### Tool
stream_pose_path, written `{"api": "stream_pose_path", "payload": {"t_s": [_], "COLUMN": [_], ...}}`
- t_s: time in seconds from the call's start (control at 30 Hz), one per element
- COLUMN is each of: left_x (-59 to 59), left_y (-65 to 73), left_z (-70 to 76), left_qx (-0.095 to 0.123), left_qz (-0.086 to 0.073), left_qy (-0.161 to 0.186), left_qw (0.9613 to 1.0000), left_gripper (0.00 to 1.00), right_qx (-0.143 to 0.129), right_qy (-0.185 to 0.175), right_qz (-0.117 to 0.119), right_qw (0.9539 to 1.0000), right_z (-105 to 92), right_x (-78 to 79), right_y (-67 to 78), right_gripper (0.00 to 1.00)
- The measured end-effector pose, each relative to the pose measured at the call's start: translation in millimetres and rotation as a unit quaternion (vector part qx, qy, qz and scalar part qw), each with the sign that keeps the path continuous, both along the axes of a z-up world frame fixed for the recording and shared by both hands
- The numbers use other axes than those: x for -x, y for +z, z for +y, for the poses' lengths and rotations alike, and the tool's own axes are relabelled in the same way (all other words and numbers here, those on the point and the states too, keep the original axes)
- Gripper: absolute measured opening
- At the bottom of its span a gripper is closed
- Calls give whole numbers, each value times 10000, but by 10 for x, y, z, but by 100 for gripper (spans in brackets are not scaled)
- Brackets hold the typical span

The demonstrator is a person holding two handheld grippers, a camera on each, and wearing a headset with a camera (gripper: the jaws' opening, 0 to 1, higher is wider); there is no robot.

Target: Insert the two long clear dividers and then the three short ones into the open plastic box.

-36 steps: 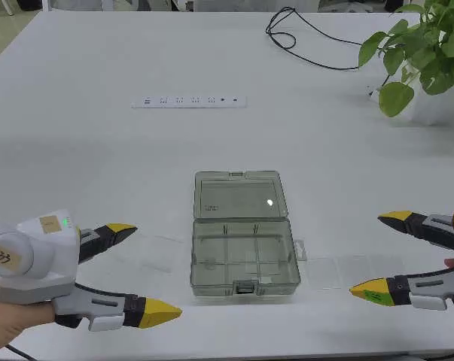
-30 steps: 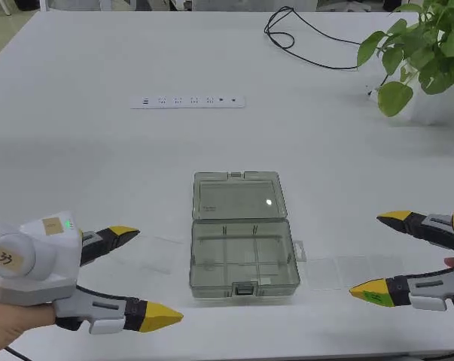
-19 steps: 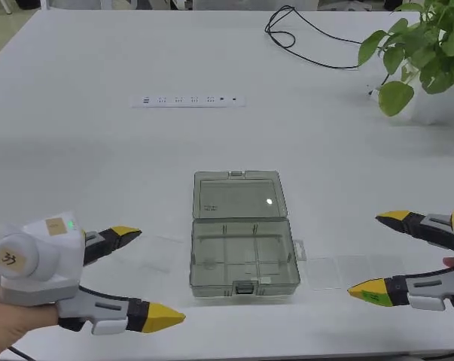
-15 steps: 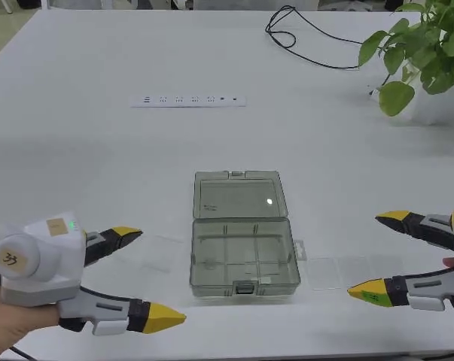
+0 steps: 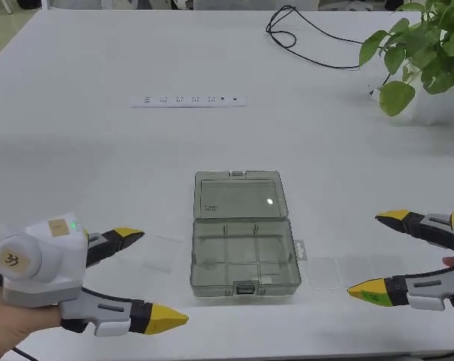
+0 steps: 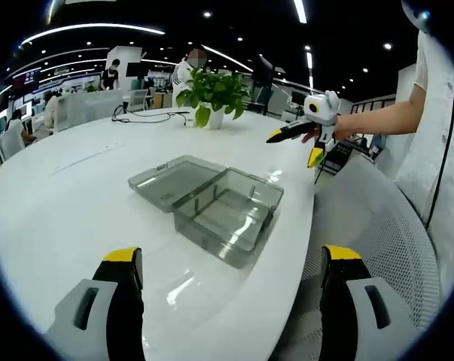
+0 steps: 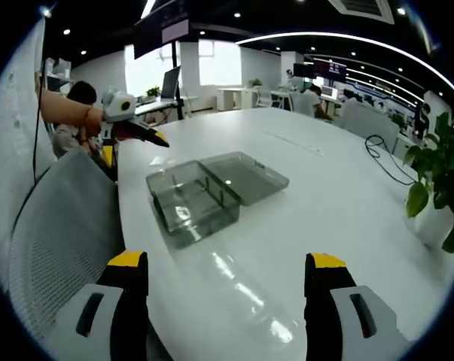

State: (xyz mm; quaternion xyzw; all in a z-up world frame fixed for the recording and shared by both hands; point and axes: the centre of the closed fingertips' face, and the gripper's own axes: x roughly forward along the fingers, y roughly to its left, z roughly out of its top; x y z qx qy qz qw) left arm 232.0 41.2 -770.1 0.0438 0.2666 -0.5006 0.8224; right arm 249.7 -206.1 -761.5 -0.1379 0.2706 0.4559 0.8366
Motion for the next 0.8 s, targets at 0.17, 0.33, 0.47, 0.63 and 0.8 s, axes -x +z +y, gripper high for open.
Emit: {"api": "stream_pose_path", "payload": {"t_s": [0.17, 0.33, 0.47, 0.63, 0.8], "left_x": [7, -4, -10, -15, -22], "left_y": [-1, 11, 13, 14, 7], "left_z": [-5, -8, -6, 4, 28], "left_qx": [-13, -8, -6, 8, -4], "left_qz": [12, 4, 14, 25, 60], "left_qy": [-13, -18, -5, 19, 69], "left_qw": [10000, 10000, 10000, 10000, 10000], "left_gripper": [100, 100, 100, 100, 100], "right_qx": [16, 0, -21, -19, -35], "right_qy": [11, -2, -1, 9, 6], "right_qz": [1, -4, -11, -5, -12], "right_qw": [10000, 10000, 10000, 10000, 10000], "right_z": [-2, 2, 13, 25, 32], "right_x": [6, -5, -12, -7, -6], "right_y": [-3, 7, 12, 1, 0], "right_gripper": [86, 86, 86, 86, 86]}}
